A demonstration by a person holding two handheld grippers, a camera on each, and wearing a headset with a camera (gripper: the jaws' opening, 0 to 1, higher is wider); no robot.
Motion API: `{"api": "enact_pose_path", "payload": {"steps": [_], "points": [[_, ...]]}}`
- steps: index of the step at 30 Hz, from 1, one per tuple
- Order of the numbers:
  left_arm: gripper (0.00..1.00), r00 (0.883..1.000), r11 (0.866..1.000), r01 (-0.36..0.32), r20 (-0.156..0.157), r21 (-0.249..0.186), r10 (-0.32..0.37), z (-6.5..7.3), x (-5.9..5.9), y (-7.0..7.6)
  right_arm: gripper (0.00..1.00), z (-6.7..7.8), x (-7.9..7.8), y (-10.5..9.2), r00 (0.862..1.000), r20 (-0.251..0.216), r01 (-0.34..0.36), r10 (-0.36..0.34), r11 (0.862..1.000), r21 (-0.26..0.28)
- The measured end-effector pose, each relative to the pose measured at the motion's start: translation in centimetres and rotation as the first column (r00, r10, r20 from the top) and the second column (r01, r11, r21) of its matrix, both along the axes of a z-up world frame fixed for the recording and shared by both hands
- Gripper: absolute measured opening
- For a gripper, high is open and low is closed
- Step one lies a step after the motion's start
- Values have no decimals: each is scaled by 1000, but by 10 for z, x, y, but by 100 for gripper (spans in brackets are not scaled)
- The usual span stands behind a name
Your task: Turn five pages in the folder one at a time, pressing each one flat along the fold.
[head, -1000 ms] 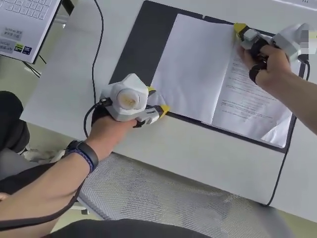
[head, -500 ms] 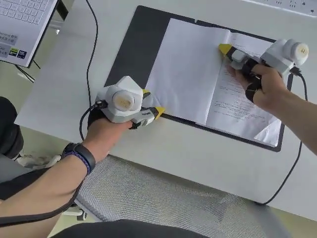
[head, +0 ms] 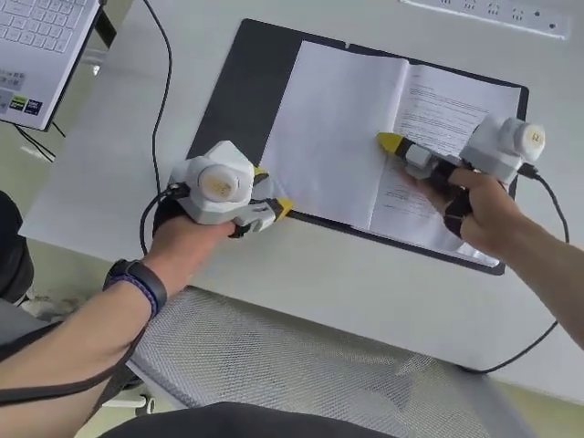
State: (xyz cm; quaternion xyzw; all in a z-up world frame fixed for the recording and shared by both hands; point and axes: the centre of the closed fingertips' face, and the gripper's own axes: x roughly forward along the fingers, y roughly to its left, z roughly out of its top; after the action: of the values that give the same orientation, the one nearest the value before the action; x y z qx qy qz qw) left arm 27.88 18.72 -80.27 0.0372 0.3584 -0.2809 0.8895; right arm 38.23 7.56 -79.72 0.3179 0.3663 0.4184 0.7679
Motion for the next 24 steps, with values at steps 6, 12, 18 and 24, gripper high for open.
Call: {"api": "enact_pose_path", "payload": {"steps": [6, 12, 18, 24], "points": [[34, 1000, 1000, -1, -1, -2, 1, 0, 0, 1, 0, 6, -35, 3, 1000, -18, -16, 17, 1000, 10], [35, 1000, 1000, -1, -1, -5, 1, 1, -1, -1, 0, 9, -68, 7, 998, -30, -59, 59, 998, 5], [35, 1000, 1000, -1, -1, -5, 1, 1, -1, -1, 0, 9, -99, 9, 993, -45, -113, 112, 994, -13], [35, 1000, 1000, -6, 2, -8, 6, 0, 0, -1, 0, 9, -118, 6, 990, -65, -127, 125, 992, -27]]}}
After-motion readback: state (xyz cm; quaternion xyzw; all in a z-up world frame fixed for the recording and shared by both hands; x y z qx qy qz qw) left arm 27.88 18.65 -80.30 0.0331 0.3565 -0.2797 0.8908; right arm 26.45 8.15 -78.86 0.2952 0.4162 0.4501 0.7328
